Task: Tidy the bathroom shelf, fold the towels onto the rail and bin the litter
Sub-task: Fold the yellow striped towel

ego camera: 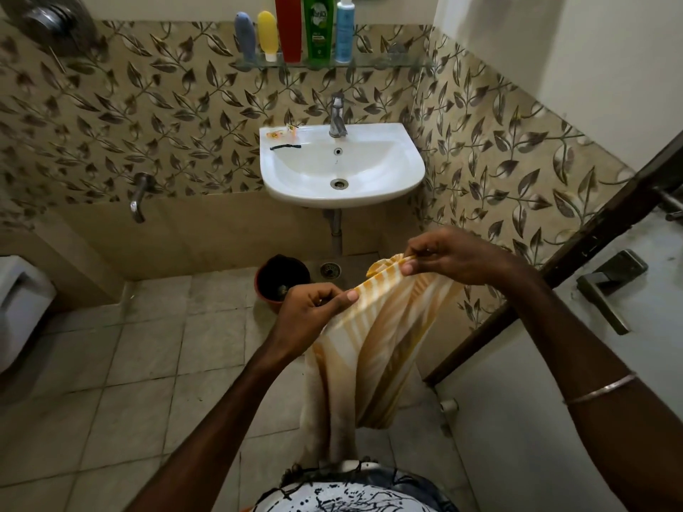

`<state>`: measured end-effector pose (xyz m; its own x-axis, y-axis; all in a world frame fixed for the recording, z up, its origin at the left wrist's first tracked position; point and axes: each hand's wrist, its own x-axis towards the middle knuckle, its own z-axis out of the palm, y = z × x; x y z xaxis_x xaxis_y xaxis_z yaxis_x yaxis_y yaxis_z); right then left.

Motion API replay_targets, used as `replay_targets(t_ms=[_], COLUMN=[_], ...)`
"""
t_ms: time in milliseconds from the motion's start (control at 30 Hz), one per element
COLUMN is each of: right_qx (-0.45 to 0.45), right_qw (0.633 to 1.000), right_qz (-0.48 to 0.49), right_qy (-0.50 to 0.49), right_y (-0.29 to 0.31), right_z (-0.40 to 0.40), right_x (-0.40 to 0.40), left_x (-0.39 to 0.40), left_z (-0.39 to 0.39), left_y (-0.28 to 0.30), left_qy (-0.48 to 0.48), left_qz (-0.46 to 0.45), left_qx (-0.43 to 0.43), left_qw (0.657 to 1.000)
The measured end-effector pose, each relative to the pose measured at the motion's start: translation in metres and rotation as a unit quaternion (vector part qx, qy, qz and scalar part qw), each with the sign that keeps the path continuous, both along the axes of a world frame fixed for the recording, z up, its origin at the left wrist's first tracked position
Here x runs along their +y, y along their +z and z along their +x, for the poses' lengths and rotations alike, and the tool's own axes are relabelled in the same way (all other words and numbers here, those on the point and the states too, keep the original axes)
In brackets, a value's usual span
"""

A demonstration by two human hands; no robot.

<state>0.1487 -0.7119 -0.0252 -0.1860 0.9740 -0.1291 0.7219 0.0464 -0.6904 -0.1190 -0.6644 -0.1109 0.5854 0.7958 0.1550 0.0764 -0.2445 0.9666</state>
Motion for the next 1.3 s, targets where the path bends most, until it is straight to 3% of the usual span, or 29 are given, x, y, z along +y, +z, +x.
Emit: replay_targets(t_ms=[300, 500, 600, 800, 1133, 1300], right_qx=[-0.004, -0.002, -0.033, -0.044, -0.055, -0.154], right_qw=[0.999, 0.996, 0.994, 0.996, 0.998, 0.983], right_qz=[0.013, -0.051, -0.031, -0.003, -0.001, 0.002], right_qy=[-0.045, 0.071, 0.096, 0.077, -0.042, -0.102], right_y=[-0.004, -0.012, -0.014, -0.003, 0.01, 0.007], right_z=[0.032, -0.029, -0.046, -0.031, 0.019, 0.026], right_x=[-0.005, -0.007, -0.003, 0.001, 0.0, 0.0], left_x=[-0.002, -0.003, -0.001, -0.001, 0.003, 0.004], left_z=[-0.002, 0.011, 0.013, 0.007, -0.005, -0.003], left_y=[0.009, 0.02, 0.022, 0.013, 0.005, 0.004], left_qy=[-0.014, -0.045, -0.061, -0.053, -0.029, -0.032], left_qz=[-0.009, 0.018, 0.027, -0.003, -0.015, -0.02], left_qx=[0.015, 0.015, 0.018, 0.025, 0.024, 0.021], left_qw=[1.0, 0.999, 0.998, 0.998, 0.999, 0.999])
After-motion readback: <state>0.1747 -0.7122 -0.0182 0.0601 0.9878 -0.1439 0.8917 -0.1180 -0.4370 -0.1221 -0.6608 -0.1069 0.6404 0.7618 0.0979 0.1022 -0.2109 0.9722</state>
